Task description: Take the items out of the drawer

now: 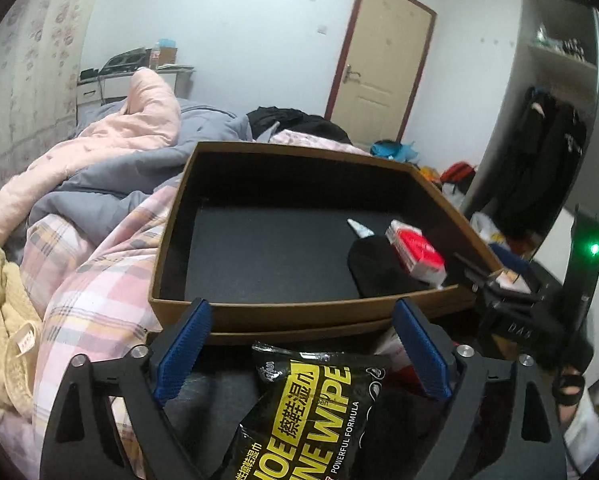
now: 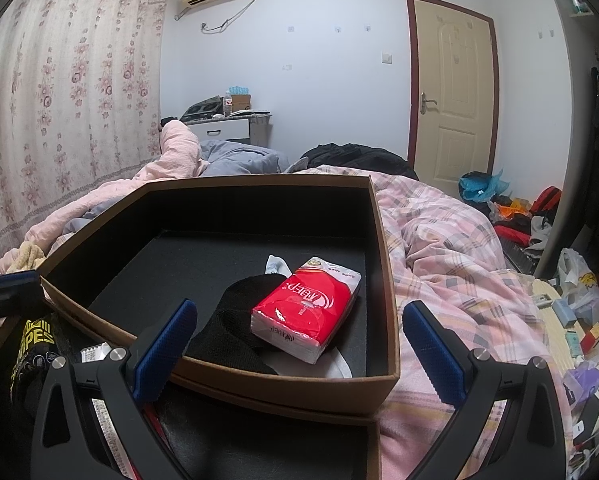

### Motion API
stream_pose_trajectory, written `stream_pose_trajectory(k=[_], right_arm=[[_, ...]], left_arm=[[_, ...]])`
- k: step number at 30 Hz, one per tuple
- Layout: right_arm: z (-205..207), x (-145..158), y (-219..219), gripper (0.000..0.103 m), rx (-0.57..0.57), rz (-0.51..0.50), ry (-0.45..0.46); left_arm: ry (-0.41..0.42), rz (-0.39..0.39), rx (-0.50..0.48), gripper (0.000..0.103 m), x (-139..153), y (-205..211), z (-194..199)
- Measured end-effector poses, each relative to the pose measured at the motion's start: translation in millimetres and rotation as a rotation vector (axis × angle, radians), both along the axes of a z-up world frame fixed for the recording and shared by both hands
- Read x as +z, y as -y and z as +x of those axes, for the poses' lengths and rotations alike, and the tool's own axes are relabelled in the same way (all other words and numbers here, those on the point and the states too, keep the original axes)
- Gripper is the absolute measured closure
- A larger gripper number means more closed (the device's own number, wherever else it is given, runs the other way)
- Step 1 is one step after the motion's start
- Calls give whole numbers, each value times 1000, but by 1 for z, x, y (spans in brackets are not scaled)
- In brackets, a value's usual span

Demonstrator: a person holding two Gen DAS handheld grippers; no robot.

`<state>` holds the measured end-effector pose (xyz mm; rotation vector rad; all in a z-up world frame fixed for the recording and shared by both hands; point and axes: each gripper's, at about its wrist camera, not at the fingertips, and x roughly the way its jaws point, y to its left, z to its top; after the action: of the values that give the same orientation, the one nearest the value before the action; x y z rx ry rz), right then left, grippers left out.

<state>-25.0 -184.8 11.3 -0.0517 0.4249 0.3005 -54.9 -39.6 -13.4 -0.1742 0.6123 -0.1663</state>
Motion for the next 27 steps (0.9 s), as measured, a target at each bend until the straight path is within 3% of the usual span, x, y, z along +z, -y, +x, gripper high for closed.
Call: stream_pose_trajectory(k=[3,8,27], right_arm=[[0,0,0,1,-1,-1,1],[-1,0,0,1,-2,-3,2],[-2,0,0,1,-3,-4,4]], left_arm=[[-30,4,6,0,-5,-1,4],[-48,-31,17,0,-9,-7,7],[-49,12,19,0,-9,-1,7]])
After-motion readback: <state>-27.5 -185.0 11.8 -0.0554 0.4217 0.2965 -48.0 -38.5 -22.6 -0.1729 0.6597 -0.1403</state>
